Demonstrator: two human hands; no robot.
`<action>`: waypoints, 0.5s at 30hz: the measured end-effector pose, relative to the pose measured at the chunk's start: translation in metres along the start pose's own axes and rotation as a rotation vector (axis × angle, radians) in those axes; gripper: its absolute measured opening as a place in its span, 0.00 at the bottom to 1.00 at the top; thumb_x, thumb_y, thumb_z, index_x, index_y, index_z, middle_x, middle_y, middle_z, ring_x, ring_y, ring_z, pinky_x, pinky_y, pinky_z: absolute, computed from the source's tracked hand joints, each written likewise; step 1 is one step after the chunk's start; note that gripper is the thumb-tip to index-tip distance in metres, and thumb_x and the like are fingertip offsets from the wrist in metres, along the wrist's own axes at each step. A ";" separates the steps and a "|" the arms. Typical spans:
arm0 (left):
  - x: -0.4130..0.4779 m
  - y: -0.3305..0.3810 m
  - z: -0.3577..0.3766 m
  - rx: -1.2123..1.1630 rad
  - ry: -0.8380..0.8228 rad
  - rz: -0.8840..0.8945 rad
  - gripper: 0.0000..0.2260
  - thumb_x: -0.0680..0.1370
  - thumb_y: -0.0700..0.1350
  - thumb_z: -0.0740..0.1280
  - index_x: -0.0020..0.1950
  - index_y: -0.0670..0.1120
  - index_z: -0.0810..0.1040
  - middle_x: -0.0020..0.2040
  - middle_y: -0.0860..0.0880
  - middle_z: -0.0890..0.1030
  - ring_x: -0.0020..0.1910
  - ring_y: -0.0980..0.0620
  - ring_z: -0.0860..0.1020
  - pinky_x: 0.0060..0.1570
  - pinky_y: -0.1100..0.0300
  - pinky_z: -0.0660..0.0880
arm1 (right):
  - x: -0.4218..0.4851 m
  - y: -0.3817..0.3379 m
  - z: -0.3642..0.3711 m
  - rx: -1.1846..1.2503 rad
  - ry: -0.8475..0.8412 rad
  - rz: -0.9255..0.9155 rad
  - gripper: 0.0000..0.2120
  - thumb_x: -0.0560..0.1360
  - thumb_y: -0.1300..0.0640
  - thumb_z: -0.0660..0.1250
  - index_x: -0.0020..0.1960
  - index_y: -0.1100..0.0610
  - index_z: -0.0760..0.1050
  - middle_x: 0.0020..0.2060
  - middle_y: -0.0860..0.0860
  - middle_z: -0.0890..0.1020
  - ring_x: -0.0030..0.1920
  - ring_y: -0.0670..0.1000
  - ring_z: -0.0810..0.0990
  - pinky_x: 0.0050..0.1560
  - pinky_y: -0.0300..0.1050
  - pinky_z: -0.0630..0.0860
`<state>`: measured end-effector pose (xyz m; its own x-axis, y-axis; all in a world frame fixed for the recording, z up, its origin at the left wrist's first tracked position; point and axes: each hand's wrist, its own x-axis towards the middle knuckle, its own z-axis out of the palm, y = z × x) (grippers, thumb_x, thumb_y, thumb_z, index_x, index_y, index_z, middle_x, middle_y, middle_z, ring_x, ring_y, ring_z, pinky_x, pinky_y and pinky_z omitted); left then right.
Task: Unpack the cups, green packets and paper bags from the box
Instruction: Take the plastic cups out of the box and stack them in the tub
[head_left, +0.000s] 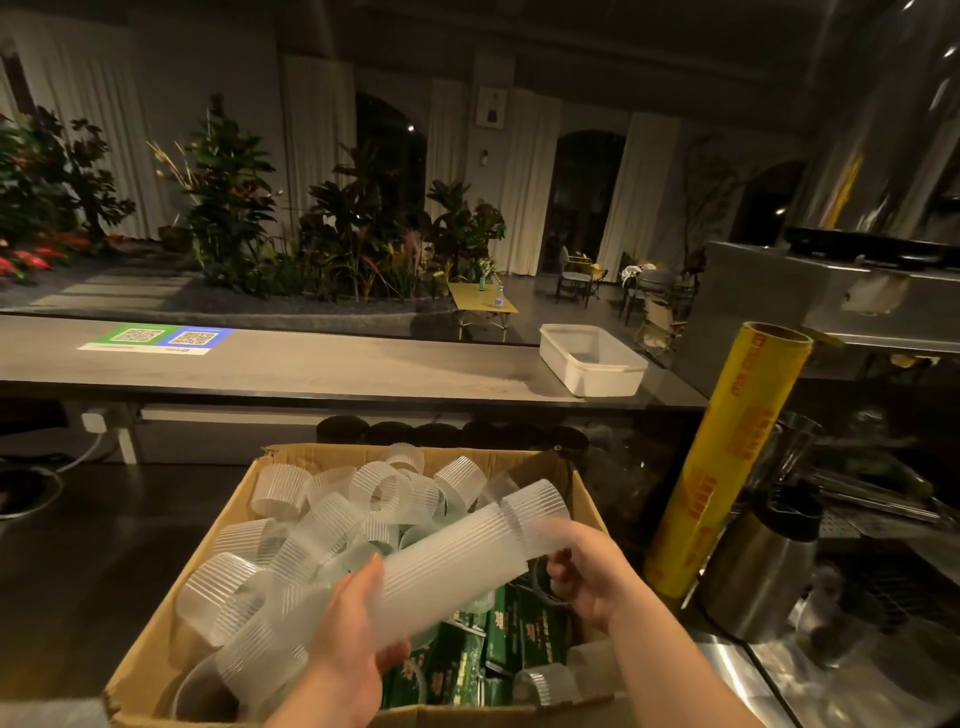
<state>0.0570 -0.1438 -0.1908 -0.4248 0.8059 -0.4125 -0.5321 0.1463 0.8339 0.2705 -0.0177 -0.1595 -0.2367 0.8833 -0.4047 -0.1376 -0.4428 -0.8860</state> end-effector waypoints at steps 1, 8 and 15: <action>-0.001 0.000 0.000 0.000 -0.014 -0.003 0.13 0.82 0.55 0.64 0.58 0.47 0.73 0.61 0.38 0.74 0.53 0.38 0.76 0.35 0.58 0.70 | 0.000 -0.002 0.003 -0.028 -0.035 -0.003 0.09 0.80 0.60 0.67 0.54 0.65 0.81 0.33 0.54 0.76 0.28 0.46 0.67 0.31 0.38 0.60; -0.008 0.004 0.000 0.012 -0.013 -0.014 0.13 0.82 0.55 0.63 0.56 0.46 0.73 0.57 0.39 0.74 0.48 0.41 0.75 0.38 0.56 0.69 | 0.005 0.007 0.010 -0.287 -0.088 -0.060 0.15 0.82 0.65 0.62 0.45 0.59 0.86 0.30 0.53 0.73 0.27 0.48 0.63 0.31 0.41 0.56; -0.009 0.003 0.003 0.030 -0.007 -0.005 0.09 0.82 0.54 0.64 0.53 0.49 0.73 0.55 0.41 0.74 0.50 0.42 0.73 0.41 0.55 0.67 | 0.006 0.005 -0.001 -0.432 -0.088 -0.103 0.08 0.79 0.61 0.70 0.47 0.54 0.89 0.32 0.54 0.79 0.25 0.47 0.63 0.28 0.40 0.60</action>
<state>0.0615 -0.1484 -0.1837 -0.4167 0.8091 -0.4144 -0.5123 0.1675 0.8423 0.2697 -0.0149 -0.1669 -0.3260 0.8946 -0.3055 0.2446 -0.2324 -0.9414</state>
